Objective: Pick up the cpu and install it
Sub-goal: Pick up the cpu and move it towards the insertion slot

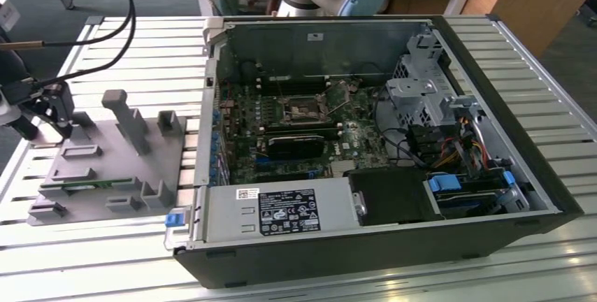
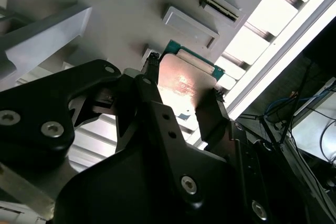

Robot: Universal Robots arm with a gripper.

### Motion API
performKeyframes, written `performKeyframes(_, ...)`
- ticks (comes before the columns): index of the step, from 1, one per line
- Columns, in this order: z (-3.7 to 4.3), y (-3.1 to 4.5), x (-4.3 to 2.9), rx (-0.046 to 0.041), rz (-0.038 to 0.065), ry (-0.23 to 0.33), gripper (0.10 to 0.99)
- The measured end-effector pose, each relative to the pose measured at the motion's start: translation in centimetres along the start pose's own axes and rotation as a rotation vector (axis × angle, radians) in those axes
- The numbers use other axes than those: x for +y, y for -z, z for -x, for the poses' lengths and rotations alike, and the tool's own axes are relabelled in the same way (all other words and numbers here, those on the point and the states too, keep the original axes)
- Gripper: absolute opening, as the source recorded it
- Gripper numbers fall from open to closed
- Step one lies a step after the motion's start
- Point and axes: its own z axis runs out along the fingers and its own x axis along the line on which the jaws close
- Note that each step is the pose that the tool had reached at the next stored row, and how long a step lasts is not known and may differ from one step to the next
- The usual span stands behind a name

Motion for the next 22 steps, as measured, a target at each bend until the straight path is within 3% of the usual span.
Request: performKeyframes(22,0.00,0.98,0.20,0.0002,0.000,0.000,0.533)
